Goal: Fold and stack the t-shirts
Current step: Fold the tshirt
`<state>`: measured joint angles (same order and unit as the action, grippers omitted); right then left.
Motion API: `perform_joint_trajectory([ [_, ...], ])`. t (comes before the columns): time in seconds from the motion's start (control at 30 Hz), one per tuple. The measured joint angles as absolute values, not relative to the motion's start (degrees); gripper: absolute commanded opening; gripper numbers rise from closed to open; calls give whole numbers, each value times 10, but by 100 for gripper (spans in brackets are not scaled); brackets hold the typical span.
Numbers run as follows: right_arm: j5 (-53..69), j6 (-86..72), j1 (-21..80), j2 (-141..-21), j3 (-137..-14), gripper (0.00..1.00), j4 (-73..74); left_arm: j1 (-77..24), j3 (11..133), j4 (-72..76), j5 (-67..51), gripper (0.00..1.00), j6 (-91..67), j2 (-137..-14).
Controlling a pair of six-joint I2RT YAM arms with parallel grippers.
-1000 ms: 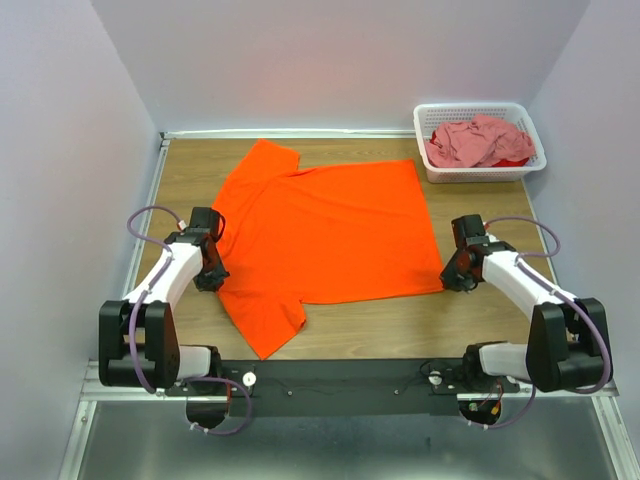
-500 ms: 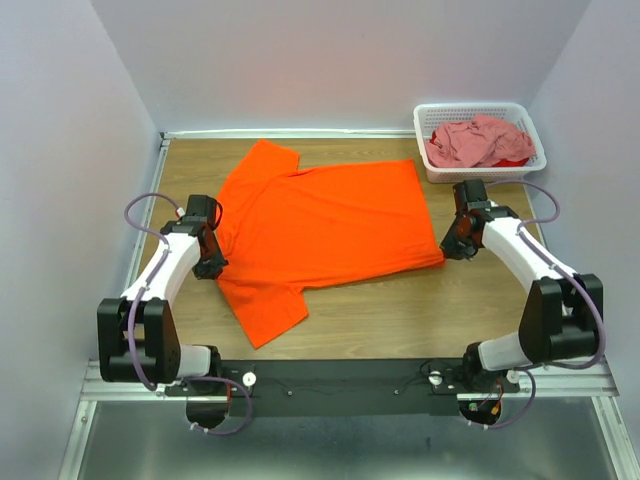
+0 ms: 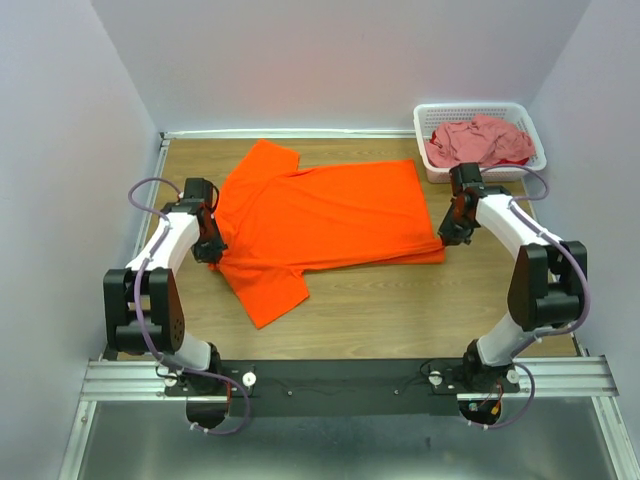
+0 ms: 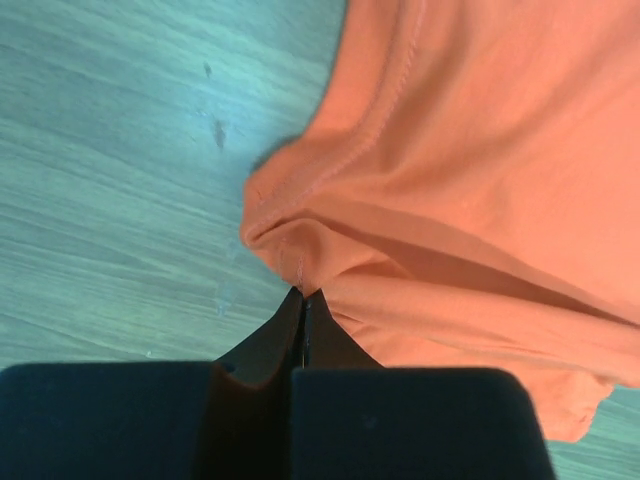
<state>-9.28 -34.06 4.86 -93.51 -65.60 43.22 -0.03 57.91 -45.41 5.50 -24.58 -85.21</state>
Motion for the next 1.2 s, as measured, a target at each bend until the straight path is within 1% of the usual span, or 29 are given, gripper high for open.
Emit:
perform_joint_trajectory([
  [0.13,-90,-336,49,-959,-679,1,433,18,601,-453,46,0,-237,-871],
  [0.5,-78,-320,49,-1017,-736,1,434,26,643,-451,35,0,-221,-908],
  [0.87,-78,-314,49,-1057,-775,1,434,35,661,-436,31,0,-218,-946],
  [1.2,-77,-312,49,-1077,-804,1,433,45,669,-427,27,0,-219,-950],
])
